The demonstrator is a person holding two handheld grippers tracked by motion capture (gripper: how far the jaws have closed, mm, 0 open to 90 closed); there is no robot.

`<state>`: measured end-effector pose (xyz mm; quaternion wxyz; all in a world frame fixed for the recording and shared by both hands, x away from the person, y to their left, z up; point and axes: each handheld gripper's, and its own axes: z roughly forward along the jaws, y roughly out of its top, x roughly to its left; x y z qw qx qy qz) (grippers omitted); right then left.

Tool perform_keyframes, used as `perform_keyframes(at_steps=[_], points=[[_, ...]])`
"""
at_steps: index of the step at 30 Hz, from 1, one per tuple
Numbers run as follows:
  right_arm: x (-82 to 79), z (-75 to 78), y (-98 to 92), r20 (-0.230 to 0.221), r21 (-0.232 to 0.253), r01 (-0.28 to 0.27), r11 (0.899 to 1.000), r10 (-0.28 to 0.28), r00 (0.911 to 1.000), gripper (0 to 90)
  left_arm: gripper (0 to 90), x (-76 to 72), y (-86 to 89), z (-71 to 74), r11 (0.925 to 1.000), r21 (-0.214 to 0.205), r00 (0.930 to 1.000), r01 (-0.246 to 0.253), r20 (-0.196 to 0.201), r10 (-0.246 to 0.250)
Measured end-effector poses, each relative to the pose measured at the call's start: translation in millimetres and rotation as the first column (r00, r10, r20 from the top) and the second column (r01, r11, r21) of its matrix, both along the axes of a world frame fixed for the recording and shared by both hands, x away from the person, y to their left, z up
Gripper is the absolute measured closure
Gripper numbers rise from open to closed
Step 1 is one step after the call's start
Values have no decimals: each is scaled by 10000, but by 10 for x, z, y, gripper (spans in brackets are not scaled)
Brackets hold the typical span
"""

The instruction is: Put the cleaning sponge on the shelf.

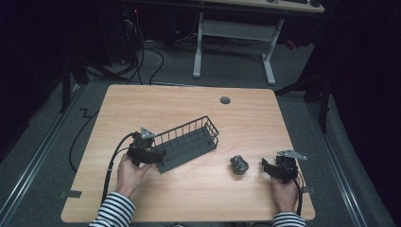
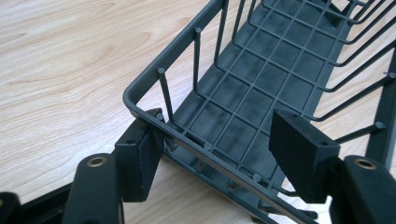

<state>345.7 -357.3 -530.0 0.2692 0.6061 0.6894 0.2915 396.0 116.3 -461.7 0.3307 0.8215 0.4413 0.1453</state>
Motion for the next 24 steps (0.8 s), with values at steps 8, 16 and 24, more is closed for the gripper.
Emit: perform_keyframes(at_steps=[8,16,24], points=[[0,0,0,5,-2,-2,10000,2,10000,352,360,-82,-77,-6,9996,-103,9996,265,20,-265],[0,0,1,-1,1,3,10000,-3,10000,352,360,-118,-177,-7,9976,-133,9977,682,44,-681],[0,0,0,-1,-3,1,10000,-1,10000,352,360,-119,-258,-8,9960,-141,9961,883,56,-883]])
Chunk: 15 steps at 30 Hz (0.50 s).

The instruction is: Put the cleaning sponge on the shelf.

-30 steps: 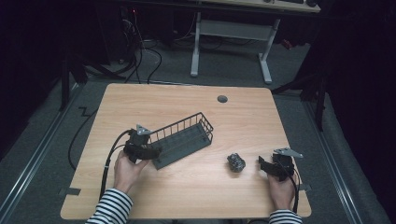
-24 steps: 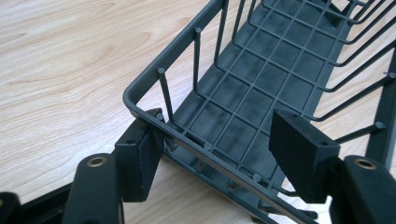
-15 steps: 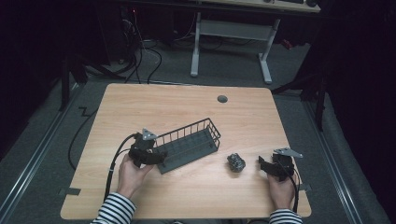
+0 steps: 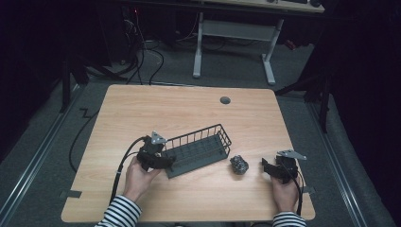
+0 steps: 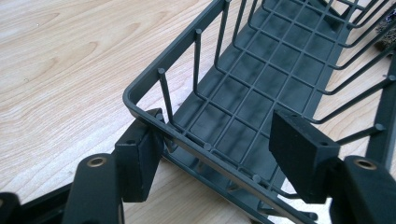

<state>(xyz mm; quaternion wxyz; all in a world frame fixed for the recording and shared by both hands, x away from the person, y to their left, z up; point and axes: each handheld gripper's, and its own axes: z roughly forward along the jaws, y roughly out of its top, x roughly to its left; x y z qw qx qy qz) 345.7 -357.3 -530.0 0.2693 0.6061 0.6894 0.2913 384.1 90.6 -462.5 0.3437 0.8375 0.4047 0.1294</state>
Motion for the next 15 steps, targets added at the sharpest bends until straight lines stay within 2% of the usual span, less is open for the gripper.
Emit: perform_keyframes(at_steps=[6,8,12,15], points=[[0,0,0,-1,5,2,10000,-2,10000,352,351,2,-11,-9,9999,-44,9999,-131,96,132],[0,0,0,1,0,-1,10000,1,10000,352,323,13,2,-4,9997,-71,9997,-215,71,216],[0,0,0,2,2,-1,10000,1,10000,352,263,19,31,37,9986,-377,9992,-359,180,366],[0,0,0,-1,5,3,10000,-3,10000,352,215,25,43,80,9985,-503,9995,-237,175,247]])
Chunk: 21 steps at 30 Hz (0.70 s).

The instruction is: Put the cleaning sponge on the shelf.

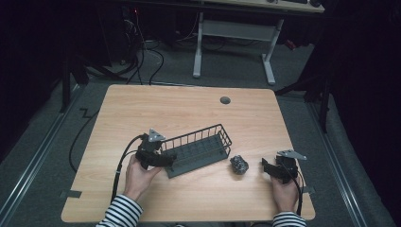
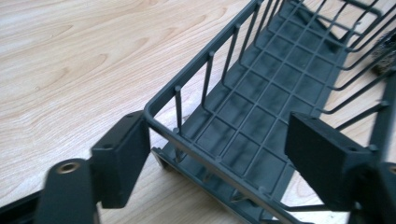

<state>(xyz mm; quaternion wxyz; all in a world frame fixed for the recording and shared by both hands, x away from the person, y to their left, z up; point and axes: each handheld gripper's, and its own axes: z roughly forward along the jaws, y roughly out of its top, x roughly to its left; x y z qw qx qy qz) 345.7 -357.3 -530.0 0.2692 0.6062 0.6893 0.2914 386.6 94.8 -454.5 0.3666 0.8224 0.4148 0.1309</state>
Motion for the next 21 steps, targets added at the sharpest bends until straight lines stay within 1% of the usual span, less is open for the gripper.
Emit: perform_keyframes(at_steps=[3,6,9,14,17,21], points=[[0,0,0,1,-1,-1,10000,1,10000,352,193,-1,22,41,10000,-54,10000,-29,70,29],[0,0,0,2,0,-3,10000,3,10000,352,184,-13,102,100,9982,-591,9999,-70,94,76],[0,0,0,1,1,-1,10000,1,10000,351,179,-33,185,147,9964,-830,9997,-154,201,171],[0,0,0,1,-1,-3,10000,3,10000,352,179,-73,344,206,9940,-1019,9985,-391,336,427],[0,0,0,2,-3,-4,10000,4,10000,351,182,-106,440,225,9925,-1090,9968,-548,513,607],[0,0,-1,2,-3,-8,10000,8,10000,352,188,-152,590,239,9878,-1355,9940,-771,669,868]])
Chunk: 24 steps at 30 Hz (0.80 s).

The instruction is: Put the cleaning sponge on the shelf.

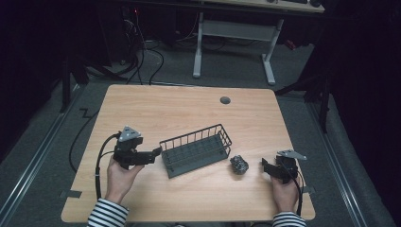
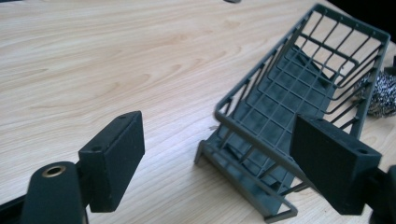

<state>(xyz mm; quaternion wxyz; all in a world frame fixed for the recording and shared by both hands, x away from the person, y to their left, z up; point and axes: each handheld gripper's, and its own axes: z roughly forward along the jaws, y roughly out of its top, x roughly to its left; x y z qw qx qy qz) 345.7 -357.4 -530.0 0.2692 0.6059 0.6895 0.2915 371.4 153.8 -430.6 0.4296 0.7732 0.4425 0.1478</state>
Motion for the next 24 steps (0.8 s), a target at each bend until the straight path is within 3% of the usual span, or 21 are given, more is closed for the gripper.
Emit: perform_keyframes(at_steps=[8,11,14,17,20,24], points=[[0,0,1,-3,5,5,10000,-5,10000,351,195,-55,256,-51,9985,15,9985,-555,-26,555],[0,0,0,-7,17,0,10000,0,10000,350,186,-79,298,-97,9978,331,9980,-573,271,564],[0,0,1,-5,15,0,10000,0,10000,350,185,-121,339,-146,9983,250,9980,-518,366,508],[3,0,-1,0,8,-18,10000,18,10000,349,189,-112,414,-234,9968,456,9973,-650,356,635],[1,0,1,-4,12,0,10000,0,10000,349,191,-130,479,-359,9955,289,9957,-905,215,899],[-6,2,2,-34,24,66,10000,-66,10000,351,193,-167,503,-544,9914,392,9922,-1248,49,1247]])
